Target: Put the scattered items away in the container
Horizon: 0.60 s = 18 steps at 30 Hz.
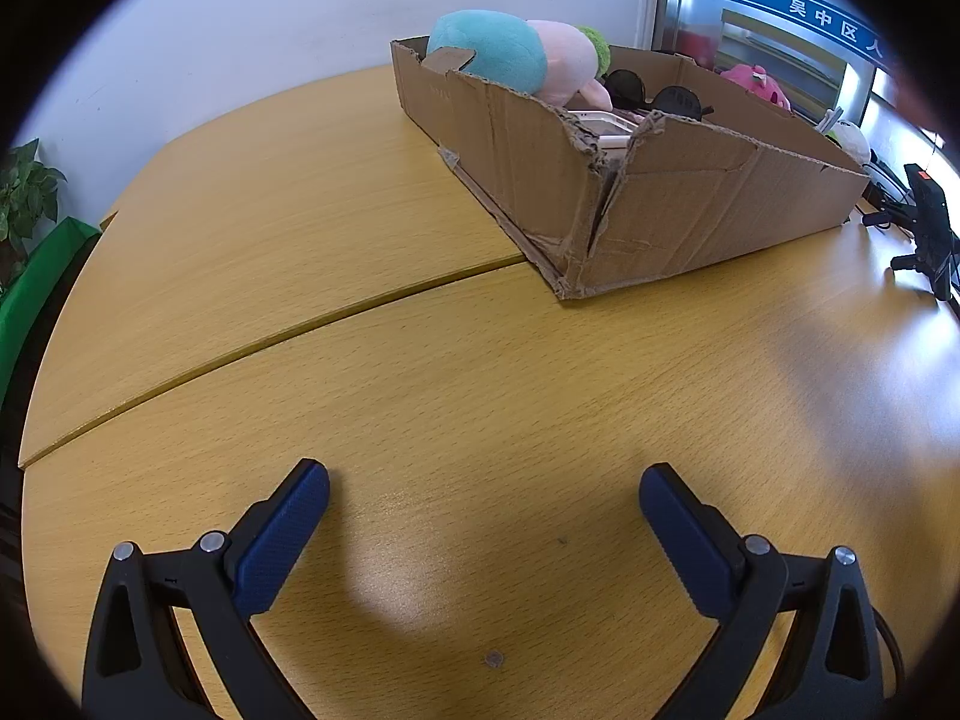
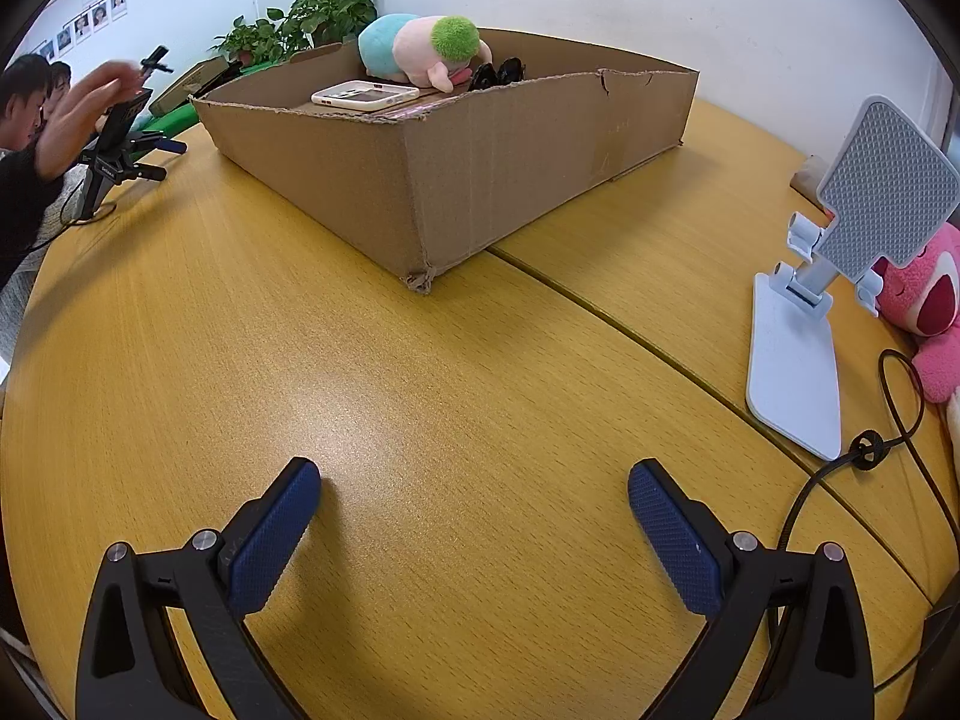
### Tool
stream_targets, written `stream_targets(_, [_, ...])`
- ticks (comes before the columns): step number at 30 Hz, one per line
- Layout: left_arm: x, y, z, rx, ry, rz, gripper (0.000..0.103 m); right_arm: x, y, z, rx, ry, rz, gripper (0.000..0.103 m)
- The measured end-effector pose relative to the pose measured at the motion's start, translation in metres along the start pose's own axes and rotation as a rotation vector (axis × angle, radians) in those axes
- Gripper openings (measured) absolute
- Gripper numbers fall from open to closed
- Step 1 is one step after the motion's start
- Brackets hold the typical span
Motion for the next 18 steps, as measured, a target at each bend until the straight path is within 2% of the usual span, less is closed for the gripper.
stream_targets(18, [0.0010,0.0000,-0.0003,0.001,0.004,-0.004,0.103,0.0008,-0.0019,-0.0004,0.000,0.001,-0.001,0.103])
Point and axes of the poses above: each gripper's, at about its wrist camera, not at the fingertips, and y roughly against the way its jaws point, x to its right, z to its underside, the point moved 2 cm from there along -y, roughly the way its jaws point, and after that the axes turned 5 degrees about -x, right-handed, at the moved point
